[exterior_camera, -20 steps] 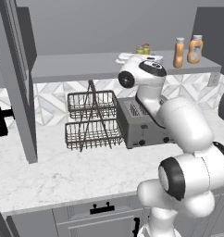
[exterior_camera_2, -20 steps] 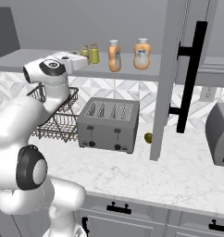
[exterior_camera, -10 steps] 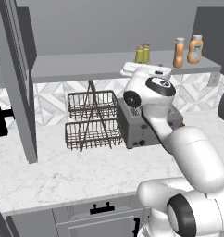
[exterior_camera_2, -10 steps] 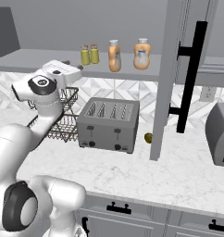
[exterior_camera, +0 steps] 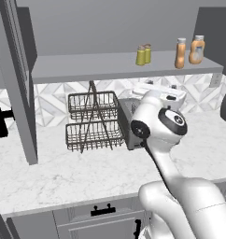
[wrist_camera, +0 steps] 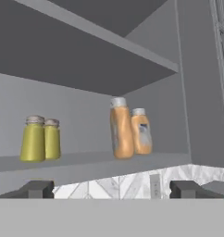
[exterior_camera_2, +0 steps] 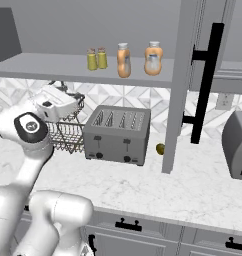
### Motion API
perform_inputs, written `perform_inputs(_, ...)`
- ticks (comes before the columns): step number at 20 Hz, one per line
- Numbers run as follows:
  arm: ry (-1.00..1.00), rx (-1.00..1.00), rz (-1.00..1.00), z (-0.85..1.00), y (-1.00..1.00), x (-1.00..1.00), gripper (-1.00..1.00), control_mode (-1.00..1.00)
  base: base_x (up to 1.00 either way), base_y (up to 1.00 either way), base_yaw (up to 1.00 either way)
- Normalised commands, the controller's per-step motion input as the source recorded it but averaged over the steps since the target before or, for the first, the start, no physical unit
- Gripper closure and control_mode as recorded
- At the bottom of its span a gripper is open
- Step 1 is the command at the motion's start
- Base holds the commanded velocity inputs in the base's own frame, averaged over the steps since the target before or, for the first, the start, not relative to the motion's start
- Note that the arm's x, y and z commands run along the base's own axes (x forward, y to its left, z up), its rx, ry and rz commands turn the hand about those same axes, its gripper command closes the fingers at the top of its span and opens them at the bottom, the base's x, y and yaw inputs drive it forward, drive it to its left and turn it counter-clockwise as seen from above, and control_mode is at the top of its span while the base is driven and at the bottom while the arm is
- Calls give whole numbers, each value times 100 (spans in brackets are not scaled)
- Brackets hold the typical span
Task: Put the shaker and condiment bottle from the counter next to their counterparts in the cabinet.
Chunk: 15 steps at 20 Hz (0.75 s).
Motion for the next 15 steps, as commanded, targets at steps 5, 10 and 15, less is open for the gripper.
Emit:
perform_inputs(5, 12, 0, 0, -95, 0, -81, -100, -100, 0, 0, 0)
perform_inputs(10, 8, 0, 0, -99, 0, -77, -100, -100, 0, 0, 0)
perform_inputs(15, 1, 0, 0, -85, 0, -81, -100, -100, 0, 0, 0)
